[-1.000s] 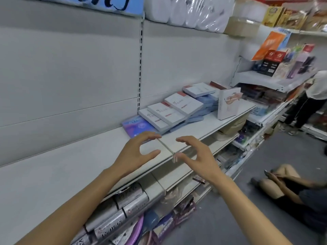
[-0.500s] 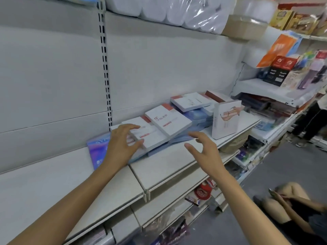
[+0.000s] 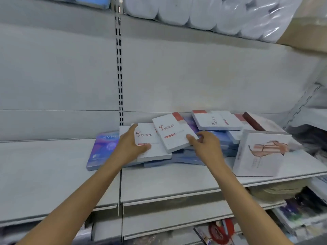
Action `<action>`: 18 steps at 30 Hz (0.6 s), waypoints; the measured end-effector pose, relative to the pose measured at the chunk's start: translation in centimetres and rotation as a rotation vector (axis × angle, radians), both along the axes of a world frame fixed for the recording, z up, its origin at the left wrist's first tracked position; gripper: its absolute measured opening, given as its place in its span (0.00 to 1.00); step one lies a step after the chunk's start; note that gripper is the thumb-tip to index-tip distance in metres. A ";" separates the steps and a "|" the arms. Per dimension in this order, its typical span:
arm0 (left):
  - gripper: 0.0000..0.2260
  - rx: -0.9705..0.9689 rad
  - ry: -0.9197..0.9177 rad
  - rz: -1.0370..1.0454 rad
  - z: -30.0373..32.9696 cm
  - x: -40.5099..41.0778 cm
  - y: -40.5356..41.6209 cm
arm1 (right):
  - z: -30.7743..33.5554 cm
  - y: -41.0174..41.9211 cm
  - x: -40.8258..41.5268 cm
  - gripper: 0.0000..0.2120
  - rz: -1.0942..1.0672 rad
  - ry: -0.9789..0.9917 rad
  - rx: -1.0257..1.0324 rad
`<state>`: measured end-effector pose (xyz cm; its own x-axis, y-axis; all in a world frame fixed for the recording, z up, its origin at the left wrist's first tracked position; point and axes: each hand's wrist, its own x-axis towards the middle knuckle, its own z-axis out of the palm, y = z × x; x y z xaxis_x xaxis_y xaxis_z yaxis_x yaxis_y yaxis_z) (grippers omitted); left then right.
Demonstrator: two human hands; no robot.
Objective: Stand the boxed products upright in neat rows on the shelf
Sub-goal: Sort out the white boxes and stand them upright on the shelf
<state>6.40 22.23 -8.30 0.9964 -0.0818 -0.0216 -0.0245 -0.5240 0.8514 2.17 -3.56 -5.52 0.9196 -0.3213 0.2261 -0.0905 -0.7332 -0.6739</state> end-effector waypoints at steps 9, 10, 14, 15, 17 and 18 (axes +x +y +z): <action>0.50 -0.543 0.000 0.143 1.8 -2.1 -4.8 | 0.0 -1.3 0.2 0.15 0.125 0.018 0.158; 0.50 -0.515 0.011 0.152 1.7 -2.3 -5.2 | 0.1 -1.2 -0.2 0.15 0.137 0.019 0.242; 0.48 -0.345 -0.010 0.144 1.4 -2.6 -5.6 | -0.1 -0.4 -1.6 0.18 0.210 0.043 0.432; 0.47 -0.261 -0.026 0.128 1.6 -2.6 -5.5 | -0.2 -0.2 -1.9 0.19 0.216 0.031 0.459; 0.41 -0.052 -0.053 0.087 2.1 -2.4 -5.1 | -0.7 0.1 -2.5 0.21 0.207 -0.006 0.516; 0.38 0.063 -0.054 0.072 2.3 -2.4 -5.0 | -1.1 0.1 -2.7 0.21 0.194 -0.027 0.537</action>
